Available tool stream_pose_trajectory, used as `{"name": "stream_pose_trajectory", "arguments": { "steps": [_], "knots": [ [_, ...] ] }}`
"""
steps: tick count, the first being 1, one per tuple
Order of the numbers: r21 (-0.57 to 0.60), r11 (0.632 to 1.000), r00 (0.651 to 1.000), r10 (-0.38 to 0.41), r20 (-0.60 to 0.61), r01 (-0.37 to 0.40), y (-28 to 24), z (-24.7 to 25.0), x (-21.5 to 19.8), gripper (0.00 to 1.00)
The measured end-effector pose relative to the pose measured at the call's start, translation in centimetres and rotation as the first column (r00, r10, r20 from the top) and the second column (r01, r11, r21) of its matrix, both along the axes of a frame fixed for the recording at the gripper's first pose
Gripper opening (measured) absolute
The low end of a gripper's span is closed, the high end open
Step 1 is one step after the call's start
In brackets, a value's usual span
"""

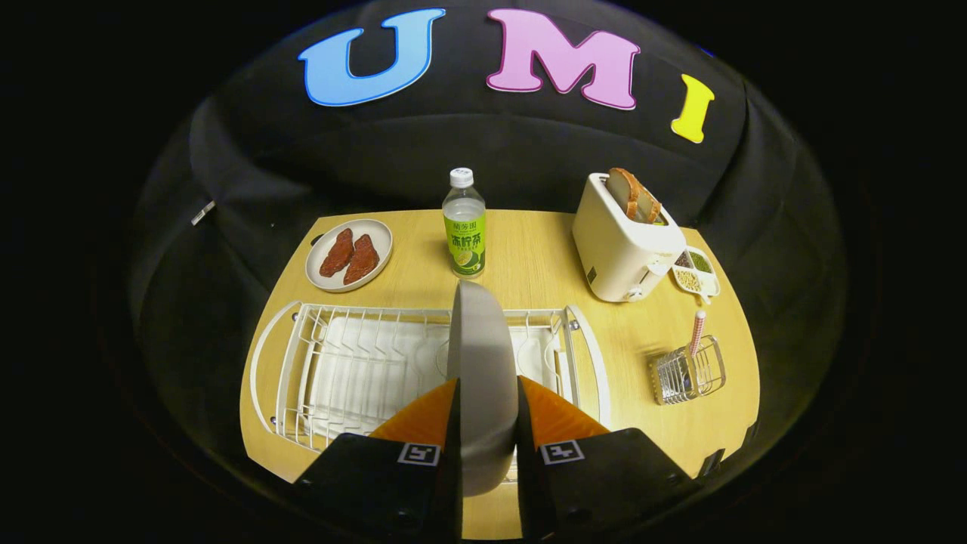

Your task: Take the plate from the dish rack, then take the spoon from the basket and place it into the plate.

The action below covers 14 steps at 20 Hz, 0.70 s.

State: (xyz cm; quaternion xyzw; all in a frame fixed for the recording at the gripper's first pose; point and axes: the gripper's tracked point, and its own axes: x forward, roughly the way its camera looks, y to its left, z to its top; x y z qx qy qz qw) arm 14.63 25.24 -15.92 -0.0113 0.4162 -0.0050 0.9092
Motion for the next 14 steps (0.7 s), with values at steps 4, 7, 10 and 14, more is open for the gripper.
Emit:
{"name": "stream_pose_trajectory", "arguments": {
  "steps": [4, 7, 10, 14],
  "knots": [
    [-0.023, 0.999, 0.999, 0.026, 0.033, -0.025, 1.1, 1.5, 0.1, 0.33],
    [0.02, 0.999, 0.999, 0.044, 0.0, -0.044, 1.4, 0.6, -1.0, 0.24],
    [0.055, 0.998, 1.0, 0.012, 0.004, -0.013, 0.3, 0.4, -1.6, 0.23],
    [0.141, 0.99, 1.0, -0.003, -0.003, 0.004, -2.0, 0.9, -3.7, 0.22]
  ]
}}
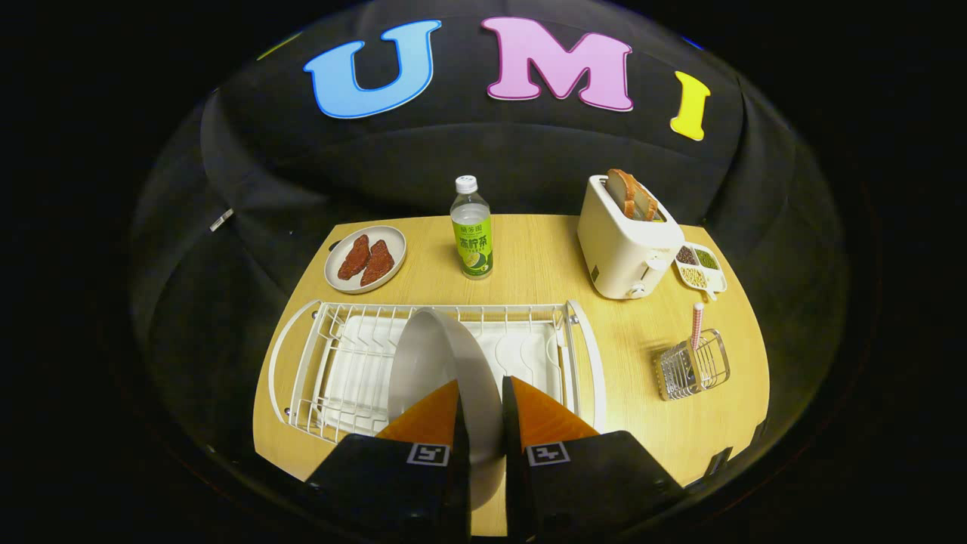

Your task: Take the plate from the dish rack, then take the spoon from the basket and place it into the plate.

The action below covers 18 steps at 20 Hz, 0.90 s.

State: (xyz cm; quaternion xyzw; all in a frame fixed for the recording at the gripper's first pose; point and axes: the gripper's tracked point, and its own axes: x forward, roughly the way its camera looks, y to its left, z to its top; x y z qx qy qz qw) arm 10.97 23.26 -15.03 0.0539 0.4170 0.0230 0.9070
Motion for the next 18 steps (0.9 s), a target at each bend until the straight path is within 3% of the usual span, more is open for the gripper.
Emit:
{"name": "stream_pose_trajectory", "arguments": {
  "steps": [4, 10, 18],
  "knots": [
    [0.128, 0.991, 1.0, -0.03, 0.001, 0.03, -4.4, 1.8, -2.9, 0.22],
    [0.216, 0.973, 0.997, -0.081, 0.0, 0.079, -14.3, 3.8, -9.5, 0.22],
    [0.315, 0.935, 0.987, -0.143, -0.076, 0.16, -24.8, -0.1, -16.5, 0.22]
  ]
}}
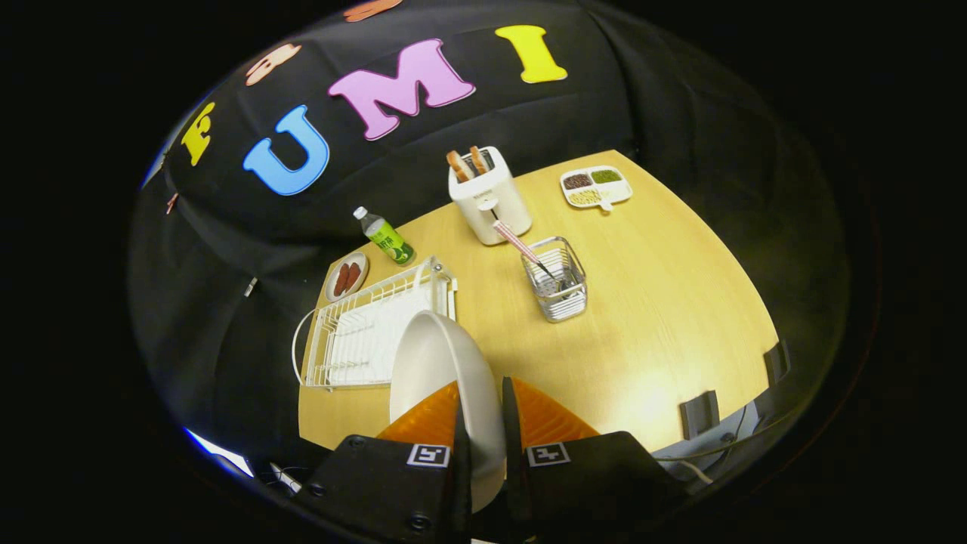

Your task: Take the plate from the dish rack, then take the spoon from the basket and place it into the plate.

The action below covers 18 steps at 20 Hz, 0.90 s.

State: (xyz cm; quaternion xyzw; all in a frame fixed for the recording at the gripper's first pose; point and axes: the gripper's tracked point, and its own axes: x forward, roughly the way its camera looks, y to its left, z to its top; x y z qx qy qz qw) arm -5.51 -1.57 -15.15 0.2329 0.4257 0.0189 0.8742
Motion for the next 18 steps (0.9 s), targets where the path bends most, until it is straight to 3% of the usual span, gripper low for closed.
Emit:
{"name": "stream_pose_trajectory", "arguments": {
  "steps": [6, 14, 18],
  "knots": [
    [0.049, 0.994, 0.993, 0.104, -0.054, -0.101, -3.3, -6.6, 1.0, 0.22],
    [0.091, 0.966, 0.962, 0.252, -0.109, -0.243, -2.3, -14.9, 4.3, 0.23],
    [0.117, 0.961, 0.96, 0.264, -0.096, -0.252, -2.3, -16.3, 5.6, 0.25]
  ]
}}
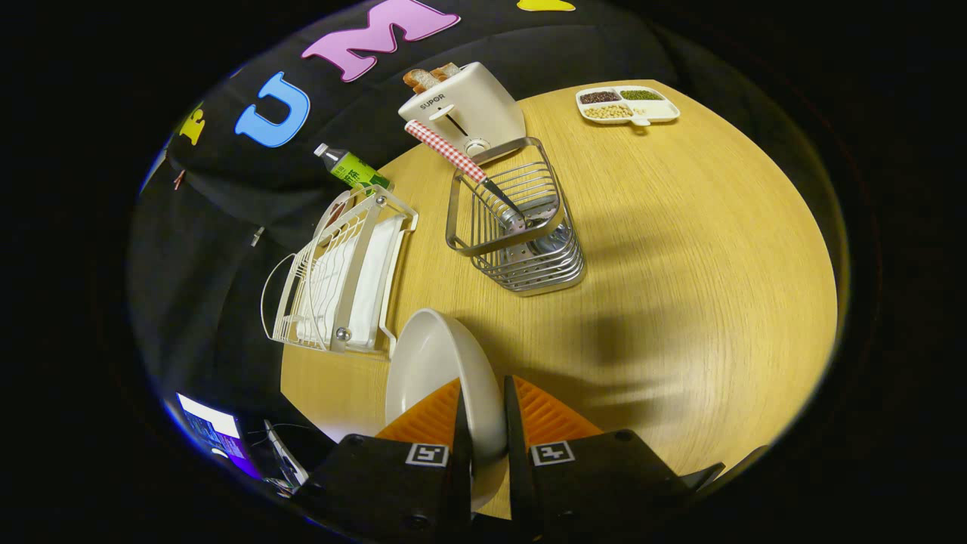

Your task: Take the plate from the dish rack, then take the spoon from the basket and place it into the plate.

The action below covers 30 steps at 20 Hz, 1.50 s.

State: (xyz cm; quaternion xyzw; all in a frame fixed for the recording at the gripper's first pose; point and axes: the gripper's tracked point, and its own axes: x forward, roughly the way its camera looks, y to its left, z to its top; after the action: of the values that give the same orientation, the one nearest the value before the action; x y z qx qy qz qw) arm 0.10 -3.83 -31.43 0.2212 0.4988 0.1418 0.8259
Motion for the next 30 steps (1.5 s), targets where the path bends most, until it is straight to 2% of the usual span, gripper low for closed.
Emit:
{"name": "stream_pose_trajectory", "arguments": {
  "steps": [3, 5, 6, 8, 9, 11, 12, 17, 20, 23, 27, 30],
  "knots": [
    [-0.042, 0.999, 1.0, -0.016, 0.015, 0.016, -1.5, -1.1, 0.4, 0.21],
    [-0.035, 0.999, 0.999, -0.009, 0.032, 0.01, -1.7, -0.6, 0.6, 0.24],
    [-0.041, 0.999, 0.998, -0.008, 0.054, 0.01, -1.9, -0.2, 0.7, 0.34],
    [-0.074, 0.997, 0.991, -0.004, 0.132, 0.014, -2.6, 0.8, 1.3, 0.43],
    [-0.091, 0.996, 0.985, 0.007, 0.174, 0.009, -2.8, 1.3, 1.8, 0.65],
    [-0.127, 0.992, 0.967, 0.041, 0.253, -0.008, -3.0, 2.7, 2.3, 0.91],
    [-0.145, 0.989, 0.956, 0.054, 0.289, -0.013, -3.1, 3.8, 2.6, 0.98],
    [-0.218, 0.976, 0.869, 0.117, 0.481, -0.011, -3.1, 8.9, 5.9, 0.98],
    [-0.236, 0.972, 0.826, 0.15, 0.543, -0.021, -2.5, 11.2, 8.4, 0.98],
    [-0.27, 0.963, 0.802, 0.178, 0.571, -0.022, -2.2, 11.7, 11.7, 0.98],
    [-0.301, 0.954, 0.784, 0.188, 0.592, -0.001, -1.8, 11.8, 15.4, 0.99],
    [-0.327, 0.945, 0.78, 0.22, 0.586, -0.021, -0.7, 10.9, 17.1, 0.99]
  ]
}}
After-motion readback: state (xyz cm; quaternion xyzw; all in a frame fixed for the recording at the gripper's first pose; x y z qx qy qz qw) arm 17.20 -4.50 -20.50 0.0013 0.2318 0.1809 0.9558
